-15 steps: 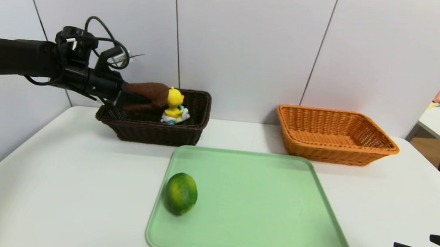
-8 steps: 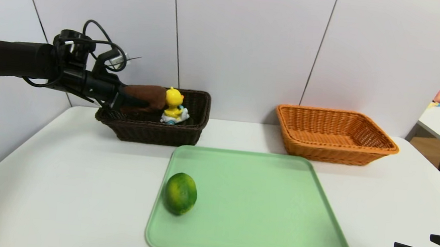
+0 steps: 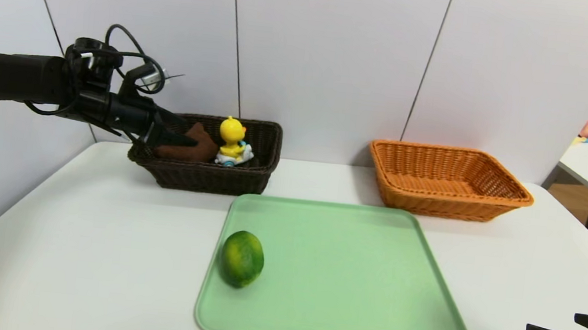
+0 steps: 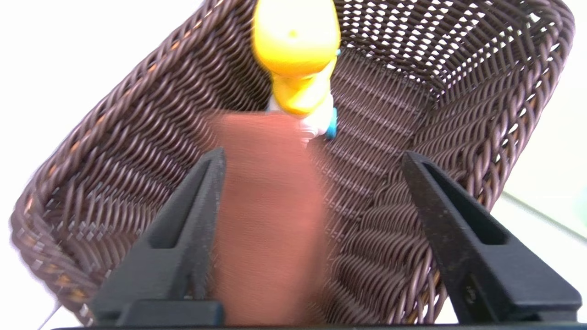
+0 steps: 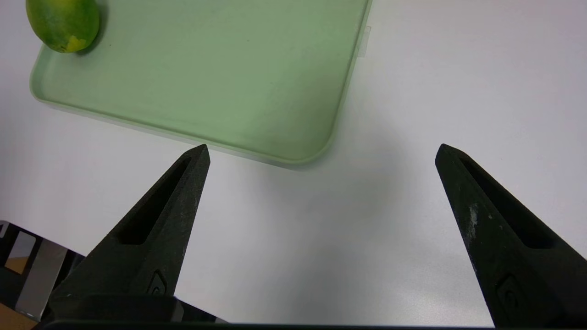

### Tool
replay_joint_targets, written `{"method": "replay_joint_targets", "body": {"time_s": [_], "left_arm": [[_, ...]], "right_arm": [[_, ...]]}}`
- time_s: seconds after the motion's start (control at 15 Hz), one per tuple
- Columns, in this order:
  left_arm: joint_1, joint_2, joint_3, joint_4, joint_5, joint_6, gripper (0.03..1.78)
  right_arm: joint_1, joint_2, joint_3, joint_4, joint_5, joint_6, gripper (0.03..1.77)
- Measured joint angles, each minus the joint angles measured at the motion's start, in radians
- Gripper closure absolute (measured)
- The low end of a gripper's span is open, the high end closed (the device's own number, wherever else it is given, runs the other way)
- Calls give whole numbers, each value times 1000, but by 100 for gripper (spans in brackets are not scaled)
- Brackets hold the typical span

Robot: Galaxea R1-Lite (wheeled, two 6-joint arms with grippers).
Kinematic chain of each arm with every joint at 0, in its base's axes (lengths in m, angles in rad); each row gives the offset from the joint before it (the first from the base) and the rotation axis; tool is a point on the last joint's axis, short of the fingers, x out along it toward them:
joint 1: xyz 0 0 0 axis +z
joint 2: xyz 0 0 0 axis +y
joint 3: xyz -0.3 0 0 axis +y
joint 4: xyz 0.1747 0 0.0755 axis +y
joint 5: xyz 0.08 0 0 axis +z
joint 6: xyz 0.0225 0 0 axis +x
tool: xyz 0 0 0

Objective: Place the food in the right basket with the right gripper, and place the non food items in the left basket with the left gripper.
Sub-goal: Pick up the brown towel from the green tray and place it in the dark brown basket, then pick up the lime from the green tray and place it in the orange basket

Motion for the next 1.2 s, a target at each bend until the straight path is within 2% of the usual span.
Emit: {"method": "replay_joint_targets", "body": {"time_s": [0.4,0.53,0.67,0.87,1.2], "left_arm": [[-2,-60,9,25,-27,-12,25],[-6,-106,19,89,-47,-26,22],[-24,-164,43,174,-97,-77,19],[-44,-259,117,248,-164,-147,17],[-73,-430,319,265,-171,-223,14]], "right_arm": [[0,-10,0,1,3,-1,10],[0,-14,3,0,6,-1,10],[1,-15,5,-3,9,-3,10],[10,-16,6,-20,12,-4,10],[14,-16,3,-23,54,-8,10]]}}
